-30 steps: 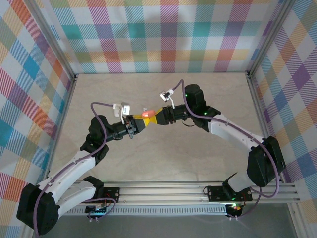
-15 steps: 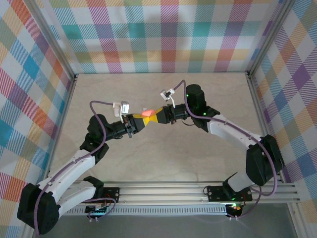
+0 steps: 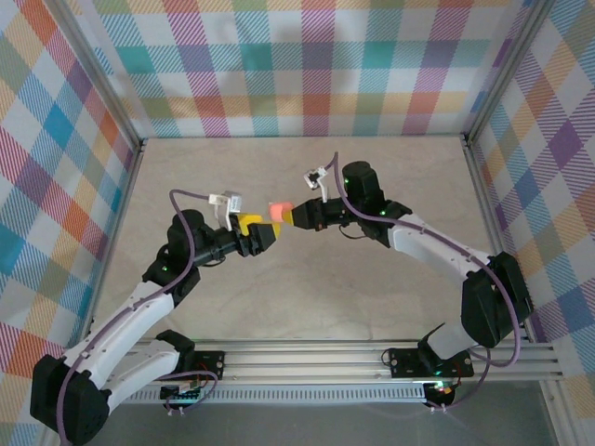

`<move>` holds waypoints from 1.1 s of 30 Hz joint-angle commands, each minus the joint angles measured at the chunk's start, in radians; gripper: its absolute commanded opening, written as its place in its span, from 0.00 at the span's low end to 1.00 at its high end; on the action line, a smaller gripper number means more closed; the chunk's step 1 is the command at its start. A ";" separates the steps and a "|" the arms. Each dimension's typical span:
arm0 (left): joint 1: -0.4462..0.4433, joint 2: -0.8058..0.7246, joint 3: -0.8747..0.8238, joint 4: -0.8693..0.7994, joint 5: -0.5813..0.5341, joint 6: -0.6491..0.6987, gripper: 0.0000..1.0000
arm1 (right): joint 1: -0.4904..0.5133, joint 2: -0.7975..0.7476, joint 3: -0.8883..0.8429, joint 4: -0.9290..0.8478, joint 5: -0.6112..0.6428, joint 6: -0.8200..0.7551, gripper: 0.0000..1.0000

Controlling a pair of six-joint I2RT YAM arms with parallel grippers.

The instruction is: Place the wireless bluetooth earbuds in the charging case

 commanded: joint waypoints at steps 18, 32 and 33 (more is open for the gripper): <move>0.044 -0.095 0.007 -0.381 -0.477 0.093 1.00 | -0.128 0.733 0.729 -0.615 0.265 -0.120 0.03; 0.142 -0.091 -0.075 -0.327 -0.522 0.067 1.00 | -0.164 1.006 1.078 -0.795 0.333 -0.164 0.15; 0.151 -0.091 -0.077 -0.330 -0.518 0.064 1.00 | -0.166 1.005 1.082 -0.798 0.344 -0.168 0.19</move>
